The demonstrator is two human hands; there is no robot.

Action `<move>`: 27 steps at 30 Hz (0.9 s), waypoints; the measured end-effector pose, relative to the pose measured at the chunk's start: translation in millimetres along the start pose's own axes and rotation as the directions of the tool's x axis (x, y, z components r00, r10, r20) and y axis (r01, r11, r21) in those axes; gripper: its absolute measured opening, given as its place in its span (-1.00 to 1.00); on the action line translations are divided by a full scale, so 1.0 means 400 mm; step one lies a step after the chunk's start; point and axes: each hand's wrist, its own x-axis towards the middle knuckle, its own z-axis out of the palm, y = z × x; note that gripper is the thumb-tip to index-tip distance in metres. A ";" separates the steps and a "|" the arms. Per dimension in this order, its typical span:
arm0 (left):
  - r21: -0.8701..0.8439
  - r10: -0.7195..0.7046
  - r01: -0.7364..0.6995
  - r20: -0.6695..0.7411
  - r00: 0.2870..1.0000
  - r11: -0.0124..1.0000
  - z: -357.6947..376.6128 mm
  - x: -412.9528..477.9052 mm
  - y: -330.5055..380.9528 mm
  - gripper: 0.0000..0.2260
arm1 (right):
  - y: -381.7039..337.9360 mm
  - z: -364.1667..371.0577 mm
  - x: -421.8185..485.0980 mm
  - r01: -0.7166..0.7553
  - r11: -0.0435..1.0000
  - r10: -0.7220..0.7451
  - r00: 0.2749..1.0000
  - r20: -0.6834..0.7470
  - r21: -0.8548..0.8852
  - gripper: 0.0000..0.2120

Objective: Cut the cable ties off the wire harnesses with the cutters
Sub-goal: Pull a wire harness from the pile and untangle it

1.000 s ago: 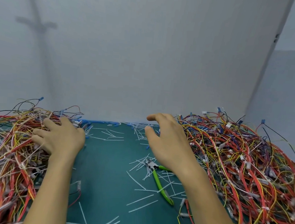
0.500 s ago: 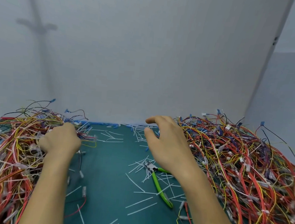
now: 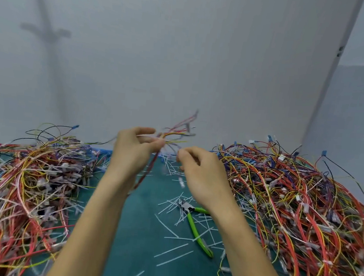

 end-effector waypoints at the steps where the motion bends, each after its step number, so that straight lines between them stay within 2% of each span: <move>1: -0.027 0.010 -0.009 0.040 0.999 1.000 0.027 -0.013 0.005 -0.72 | 0.000 0.001 0.003 -0.028 0.997 0.028 1.000 -0.011 0.073 -0.66; 3: -0.082 0.012 -0.003 0.109 0.994 0.997 0.067 -0.037 0.011 -0.67 | 0.003 -0.003 0.008 -0.080 0.977 0.089 0.995 -0.036 0.197 -0.59; 8: -0.109 0.000 0.024 0.220 0.975 0.994 0.113 -0.075 0.018 -0.52 | 0.022 -0.041 0.022 -0.109 0.894 0.197 0.967 -0.162 0.435 -0.65; 14: 0.029 -0.027 0.017 0.395 0.918 0.999 0.125 -0.100 0.032 -0.46 | 0.055 -0.066 0.031 -0.125 0.915 0.201 0.966 -0.165 0.383 -0.92; 18: 0.089 -0.089 0.053 0.473 0.876 0.995 0.100 -0.092 0.043 -0.60 | 0.071 -0.083 0.037 -0.119 0.944 0.192 0.957 -0.217 0.309 -0.88; 20: 0.152 -0.078 0.010 0.451 0.889 0.988 0.074 -0.076 0.042 -0.68 | 0.081 -0.093 0.042 -0.108 0.949 0.193 0.942 -0.275 0.297 -0.85; 23: 0.263 -0.050 -0.045 0.345 0.937 0.964 0.031 -0.047 0.030 -0.81 | 0.077 -0.107 0.044 -0.039 0.895 0.199 0.927 -0.319 0.444 -0.76; 25: 0.280 -0.039 -0.025 0.221 0.975 0.960 0.016 -0.028 0.013 -0.89 | 0.063 -0.110 0.041 0.011 0.830 0.196 0.930 -0.310 0.557 -0.81; 27: 0.439 0.006 -0.047 0.095 0.995 0.897 0.009 -0.017 -0.004 -0.87 | 0.047 -0.104 0.036 0.046 0.765 0.189 0.938 -0.292 0.643 -0.86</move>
